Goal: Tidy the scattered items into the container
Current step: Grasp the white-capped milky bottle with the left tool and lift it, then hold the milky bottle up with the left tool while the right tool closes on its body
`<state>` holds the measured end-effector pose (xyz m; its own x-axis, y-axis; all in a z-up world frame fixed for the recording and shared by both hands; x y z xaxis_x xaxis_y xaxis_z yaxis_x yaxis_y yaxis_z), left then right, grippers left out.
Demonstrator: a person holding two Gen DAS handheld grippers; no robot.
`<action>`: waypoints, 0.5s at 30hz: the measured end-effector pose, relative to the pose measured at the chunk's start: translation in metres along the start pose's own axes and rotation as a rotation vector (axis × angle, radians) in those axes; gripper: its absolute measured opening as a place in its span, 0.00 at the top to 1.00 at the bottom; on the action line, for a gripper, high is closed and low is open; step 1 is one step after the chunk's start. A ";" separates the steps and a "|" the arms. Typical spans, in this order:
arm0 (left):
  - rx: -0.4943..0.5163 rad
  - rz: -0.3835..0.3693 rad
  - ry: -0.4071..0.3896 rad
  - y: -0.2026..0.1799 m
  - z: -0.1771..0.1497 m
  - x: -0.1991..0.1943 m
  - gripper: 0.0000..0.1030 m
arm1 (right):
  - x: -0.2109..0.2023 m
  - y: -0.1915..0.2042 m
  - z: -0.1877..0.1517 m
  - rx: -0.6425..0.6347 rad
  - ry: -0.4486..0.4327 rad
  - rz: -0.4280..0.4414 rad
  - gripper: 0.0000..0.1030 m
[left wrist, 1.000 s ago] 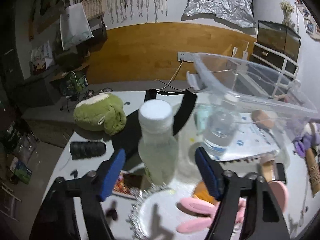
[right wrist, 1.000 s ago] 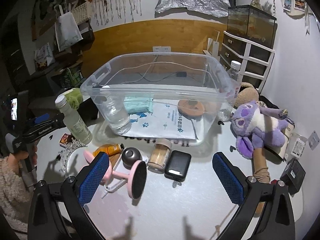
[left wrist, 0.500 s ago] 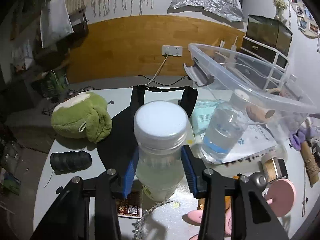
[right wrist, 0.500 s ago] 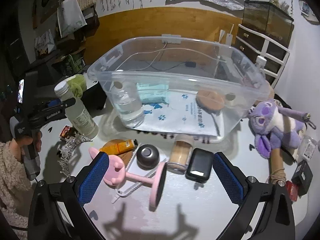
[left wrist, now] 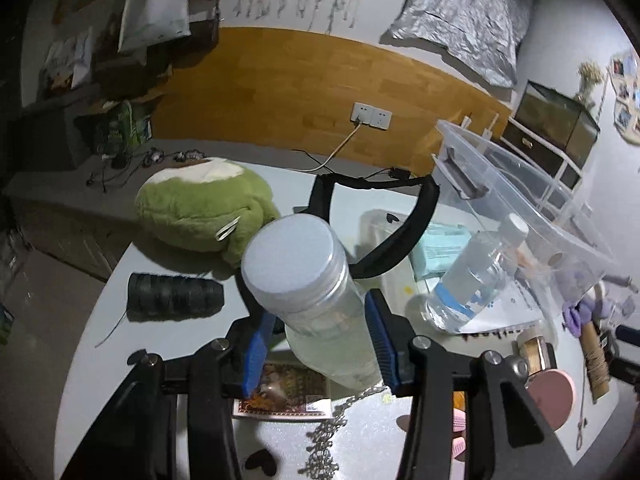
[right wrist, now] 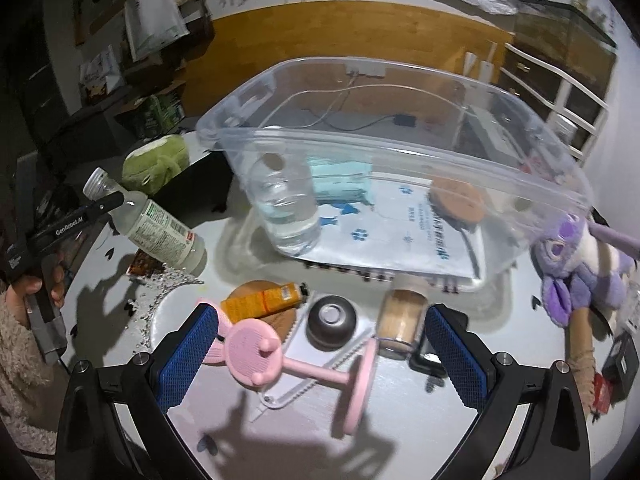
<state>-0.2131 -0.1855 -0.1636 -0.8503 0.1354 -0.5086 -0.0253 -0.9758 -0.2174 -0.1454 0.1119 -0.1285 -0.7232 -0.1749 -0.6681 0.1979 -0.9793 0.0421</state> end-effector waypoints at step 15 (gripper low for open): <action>-0.171 -0.052 0.058 0.032 -0.007 0.001 0.54 | 0.098 0.168 -0.002 -0.722 -0.188 0.211 0.00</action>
<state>-0.2110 -0.2153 -0.1774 -0.8185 0.1997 -0.5387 0.0254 -0.9242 -0.3812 -0.1817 -0.0692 -0.1877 -0.7098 -0.4275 -0.5598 0.6792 -0.6260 -0.3831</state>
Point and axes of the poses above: each gripper's, at about its wrist camera, not at the fingertips, and x roughly the way its jaws point, y to its left, z to its top, the point moved 7 cm from there along x, roughly the way its jaws point, and after that the axes turned 10 degrees about -y, right-handed, at the moved point
